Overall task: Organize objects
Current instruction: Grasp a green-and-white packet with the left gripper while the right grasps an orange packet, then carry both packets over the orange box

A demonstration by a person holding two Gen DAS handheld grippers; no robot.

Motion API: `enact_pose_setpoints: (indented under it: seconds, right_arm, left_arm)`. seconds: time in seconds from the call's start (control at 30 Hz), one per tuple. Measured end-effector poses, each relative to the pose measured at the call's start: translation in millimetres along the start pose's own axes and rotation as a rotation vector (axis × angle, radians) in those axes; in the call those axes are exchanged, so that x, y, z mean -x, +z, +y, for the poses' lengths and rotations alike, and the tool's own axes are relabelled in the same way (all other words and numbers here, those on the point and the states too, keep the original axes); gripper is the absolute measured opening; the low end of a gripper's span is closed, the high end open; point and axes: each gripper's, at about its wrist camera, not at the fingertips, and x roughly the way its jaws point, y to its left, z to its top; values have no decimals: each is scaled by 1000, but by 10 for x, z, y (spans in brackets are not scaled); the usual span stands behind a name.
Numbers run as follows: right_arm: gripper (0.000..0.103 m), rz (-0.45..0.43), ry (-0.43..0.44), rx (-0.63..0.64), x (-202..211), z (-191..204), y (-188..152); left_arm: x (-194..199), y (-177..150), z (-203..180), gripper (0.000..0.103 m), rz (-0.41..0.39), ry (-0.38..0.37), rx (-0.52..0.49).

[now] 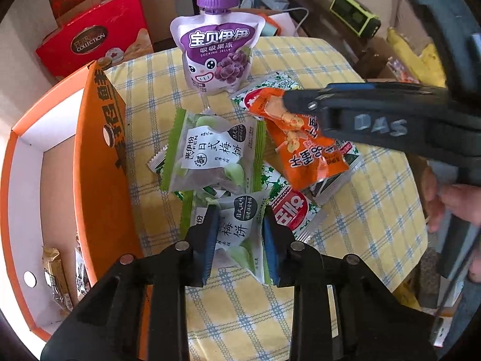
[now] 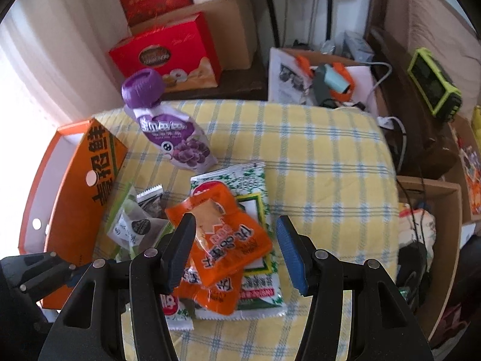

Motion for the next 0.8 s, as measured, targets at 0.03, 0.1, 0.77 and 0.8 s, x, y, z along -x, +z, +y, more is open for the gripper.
enact_pose_setpoints:
  seconds: [0.03, 0.1, 0.77, 0.8]
  right_arm:
    - [60, 8, -11, 14, -40, 20, 5]
    - [60, 16, -20, 40, -98, 65, 9]
    - [43, -24, -104, 56, -44, 20, -92]
    - [43, -30, -97, 46, -19, 6, -89]
  left_arm:
    - [22, -16, 16, 24, -6, -2, 0]
    - [64, -27, 47, 21, -22, -9, 10]
    - [375, 18, 196, 15, -68, -43, 55]
    - [395, 21, 198, 15, -71, -46, 56]
